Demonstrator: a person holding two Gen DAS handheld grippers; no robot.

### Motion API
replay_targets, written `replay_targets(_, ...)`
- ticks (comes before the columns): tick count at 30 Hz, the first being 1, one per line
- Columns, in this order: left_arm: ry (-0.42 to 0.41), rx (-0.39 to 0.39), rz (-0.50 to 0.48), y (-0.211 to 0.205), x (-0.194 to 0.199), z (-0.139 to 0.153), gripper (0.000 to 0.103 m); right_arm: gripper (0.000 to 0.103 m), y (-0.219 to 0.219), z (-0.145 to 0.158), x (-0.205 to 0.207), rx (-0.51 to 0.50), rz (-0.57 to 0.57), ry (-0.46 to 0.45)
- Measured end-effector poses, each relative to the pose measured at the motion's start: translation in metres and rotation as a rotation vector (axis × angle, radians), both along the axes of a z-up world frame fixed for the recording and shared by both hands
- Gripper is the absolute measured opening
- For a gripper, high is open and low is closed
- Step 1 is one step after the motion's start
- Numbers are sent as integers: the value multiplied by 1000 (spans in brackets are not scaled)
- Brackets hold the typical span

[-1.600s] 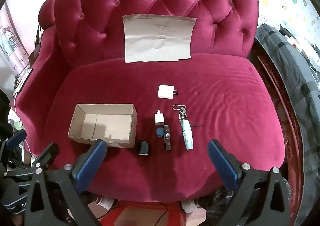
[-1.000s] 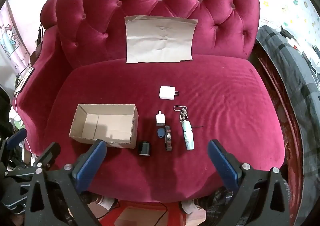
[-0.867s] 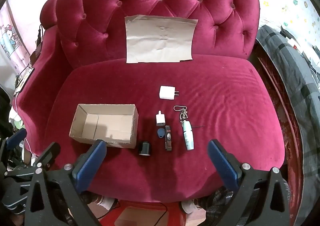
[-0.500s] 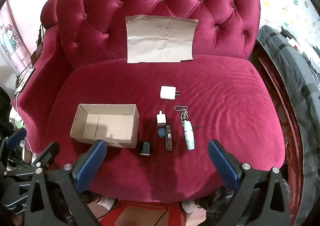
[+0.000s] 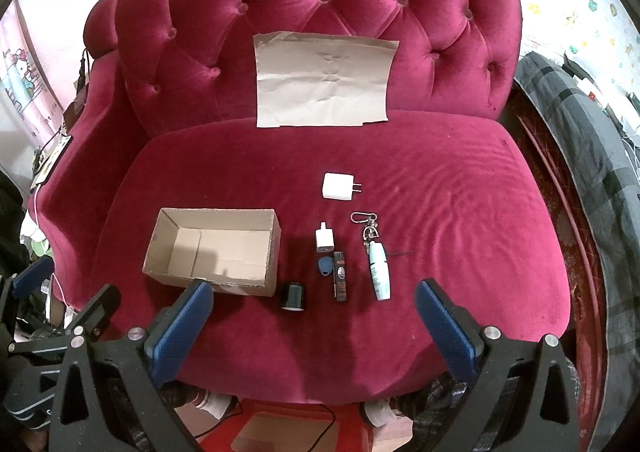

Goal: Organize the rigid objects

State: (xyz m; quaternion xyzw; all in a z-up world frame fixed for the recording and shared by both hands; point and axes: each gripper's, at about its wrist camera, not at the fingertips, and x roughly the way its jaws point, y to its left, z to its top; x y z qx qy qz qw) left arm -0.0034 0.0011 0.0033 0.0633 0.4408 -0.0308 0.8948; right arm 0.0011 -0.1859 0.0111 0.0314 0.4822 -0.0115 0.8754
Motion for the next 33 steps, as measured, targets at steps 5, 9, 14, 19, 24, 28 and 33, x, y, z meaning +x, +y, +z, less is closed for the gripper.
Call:
replay_targets(5, -2, 1, 2, 0, 0, 0, 103, 103, 0, 0, -1, 0, 1, 0)
replay_targets(9, -3, 1, 2, 0, -1, 2, 103, 103, 0, -1, -1, 1, 1, -3)
replay_targets(14, -5, 1, 1, 1, -2, 6, 103, 103, -1, -1, -1, 1, -4, 0)
replay_targets(19, -5, 4, 1, 1, -2, 6, 103, 103, -1, 0, 0, 1, -4, -2)
replay_targets(24, -2, 2, 5, 2, 0, 7, 103, 103, -1, -1, 0, 0, -4, 0)
replay_targets(28, 0, -7, 6, 3, 2, 5, 103, 103, -2, -1, 0, -2, -2, 6)
replay_targets(33, 4, -8, 4, 4, 4, 4, 103, 103, -2, -1, 3, 1, -5, 6)
